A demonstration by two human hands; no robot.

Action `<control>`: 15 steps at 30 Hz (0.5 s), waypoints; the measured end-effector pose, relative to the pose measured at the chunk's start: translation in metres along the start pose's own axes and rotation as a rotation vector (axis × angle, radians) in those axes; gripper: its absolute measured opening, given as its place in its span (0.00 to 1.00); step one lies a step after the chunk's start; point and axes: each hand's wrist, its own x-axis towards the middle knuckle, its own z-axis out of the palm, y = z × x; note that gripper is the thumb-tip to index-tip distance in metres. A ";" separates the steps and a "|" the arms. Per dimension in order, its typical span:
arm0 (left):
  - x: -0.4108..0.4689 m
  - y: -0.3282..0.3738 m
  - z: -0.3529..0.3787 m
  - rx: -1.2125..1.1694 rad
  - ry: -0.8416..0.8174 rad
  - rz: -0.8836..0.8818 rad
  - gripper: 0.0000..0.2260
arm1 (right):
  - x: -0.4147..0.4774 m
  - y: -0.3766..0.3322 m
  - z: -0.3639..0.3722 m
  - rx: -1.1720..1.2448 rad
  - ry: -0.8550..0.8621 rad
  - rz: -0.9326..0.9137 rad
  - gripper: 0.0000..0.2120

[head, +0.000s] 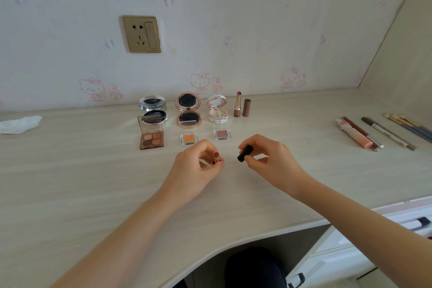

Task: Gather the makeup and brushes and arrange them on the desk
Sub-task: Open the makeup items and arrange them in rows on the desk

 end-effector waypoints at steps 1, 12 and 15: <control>0.001 0.002 0.003 0.012 -0.013 0.000 0.07 | 0.001 0.002 -0.003 0.000 0.011 0.011 0.12; 0.061 0.034 0.047 0.155 -0.020 0.007 0.05 | 0.028 0.042 -0.034 -0.020 0.141 0.059 0.11; 0.089 0.041 0.055 0.225 0.044 0.001 0.06 | 0.043 0.051 -0.042 -0.037 0.150 0.059 0.07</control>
